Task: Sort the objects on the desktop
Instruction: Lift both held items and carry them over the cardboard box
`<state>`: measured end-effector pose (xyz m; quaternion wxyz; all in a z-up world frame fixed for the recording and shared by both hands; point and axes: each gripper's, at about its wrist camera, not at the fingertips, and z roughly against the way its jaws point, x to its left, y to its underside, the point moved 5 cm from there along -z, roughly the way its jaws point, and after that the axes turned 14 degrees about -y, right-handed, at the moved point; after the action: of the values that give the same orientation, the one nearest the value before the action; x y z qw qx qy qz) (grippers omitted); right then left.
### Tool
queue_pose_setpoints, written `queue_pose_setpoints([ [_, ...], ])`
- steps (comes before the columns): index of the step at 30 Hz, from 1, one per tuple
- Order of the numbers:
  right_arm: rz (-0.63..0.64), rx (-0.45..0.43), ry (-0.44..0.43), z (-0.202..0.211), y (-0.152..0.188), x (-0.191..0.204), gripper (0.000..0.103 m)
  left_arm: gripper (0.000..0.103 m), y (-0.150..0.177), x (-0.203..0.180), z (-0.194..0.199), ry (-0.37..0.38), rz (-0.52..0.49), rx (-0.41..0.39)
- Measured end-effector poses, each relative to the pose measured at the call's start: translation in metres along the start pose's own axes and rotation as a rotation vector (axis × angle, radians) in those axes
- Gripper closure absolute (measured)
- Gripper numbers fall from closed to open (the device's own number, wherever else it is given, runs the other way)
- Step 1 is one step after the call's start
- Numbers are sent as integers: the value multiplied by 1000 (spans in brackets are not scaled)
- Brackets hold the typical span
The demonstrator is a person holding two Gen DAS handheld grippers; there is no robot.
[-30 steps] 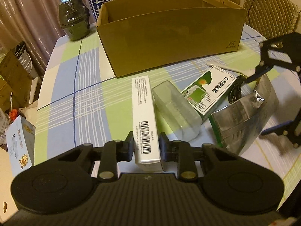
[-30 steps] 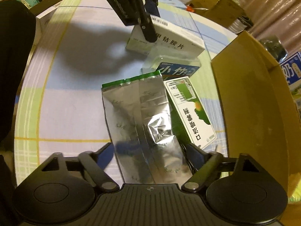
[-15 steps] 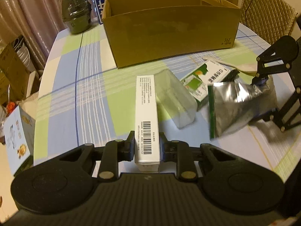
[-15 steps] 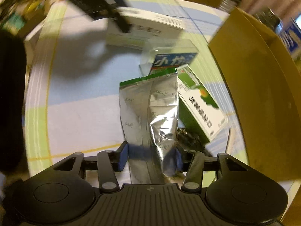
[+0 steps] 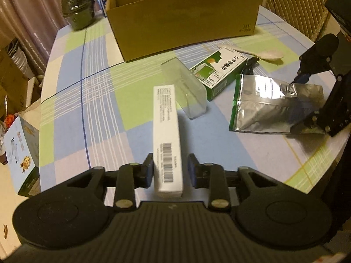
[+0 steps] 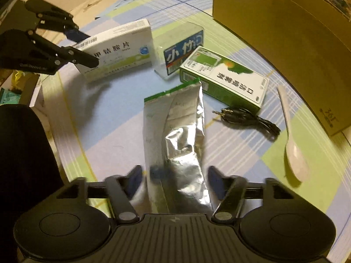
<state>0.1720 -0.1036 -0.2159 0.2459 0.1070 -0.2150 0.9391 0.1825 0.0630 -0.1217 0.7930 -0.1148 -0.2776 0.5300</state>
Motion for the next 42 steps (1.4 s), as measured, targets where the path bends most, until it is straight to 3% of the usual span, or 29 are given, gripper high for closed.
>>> queue_pose_setpoints([
  [16,-76,-25,-18,-3,0,-10,31,75,-31,-8,-50,48,-81,191],
  [17,-70,-20,-20,-4,-1,-9,31,80,-31,-8,-51,48,-85,197],
  [30,63,72,24,-24,-4,4,33,82,-31,-6,-47,54,-87,190],
  [34,57,62,19,-20,-4,5,55,82,-30,-5,-43,58,-75,182],
  [42,18,5,47,-10,-2,8,65,83,-29,-4,-30,59,-59,166],
])
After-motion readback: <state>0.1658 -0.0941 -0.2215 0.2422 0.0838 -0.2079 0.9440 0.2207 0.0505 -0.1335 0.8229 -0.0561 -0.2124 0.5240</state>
